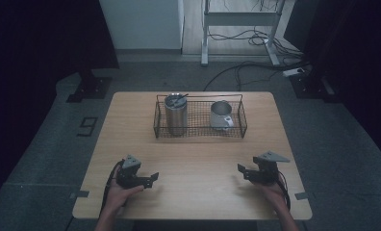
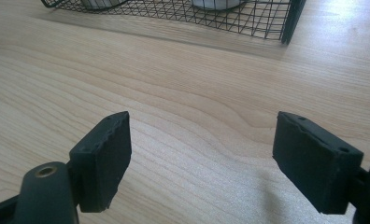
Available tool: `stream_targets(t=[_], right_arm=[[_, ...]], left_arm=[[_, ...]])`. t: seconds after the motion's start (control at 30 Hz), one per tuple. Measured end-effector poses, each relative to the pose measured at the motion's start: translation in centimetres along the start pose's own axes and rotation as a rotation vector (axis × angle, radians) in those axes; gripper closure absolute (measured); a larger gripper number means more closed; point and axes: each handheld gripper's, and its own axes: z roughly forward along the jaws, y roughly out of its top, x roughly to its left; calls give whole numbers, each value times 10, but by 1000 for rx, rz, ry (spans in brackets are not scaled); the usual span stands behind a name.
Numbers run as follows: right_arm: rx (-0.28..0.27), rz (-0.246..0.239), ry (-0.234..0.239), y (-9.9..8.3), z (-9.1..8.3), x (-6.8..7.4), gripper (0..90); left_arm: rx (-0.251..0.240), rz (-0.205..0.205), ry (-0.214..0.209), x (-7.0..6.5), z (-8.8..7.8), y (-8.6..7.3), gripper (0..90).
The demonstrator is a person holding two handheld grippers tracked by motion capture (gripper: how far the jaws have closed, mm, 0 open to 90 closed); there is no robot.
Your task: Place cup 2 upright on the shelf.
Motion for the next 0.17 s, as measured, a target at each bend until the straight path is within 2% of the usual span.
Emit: stream_targets(t=[0.17], right_arm=[[-3,1,-11,0,1,0,190]], left_arm=[[0,3,2,0,0,0,97]])
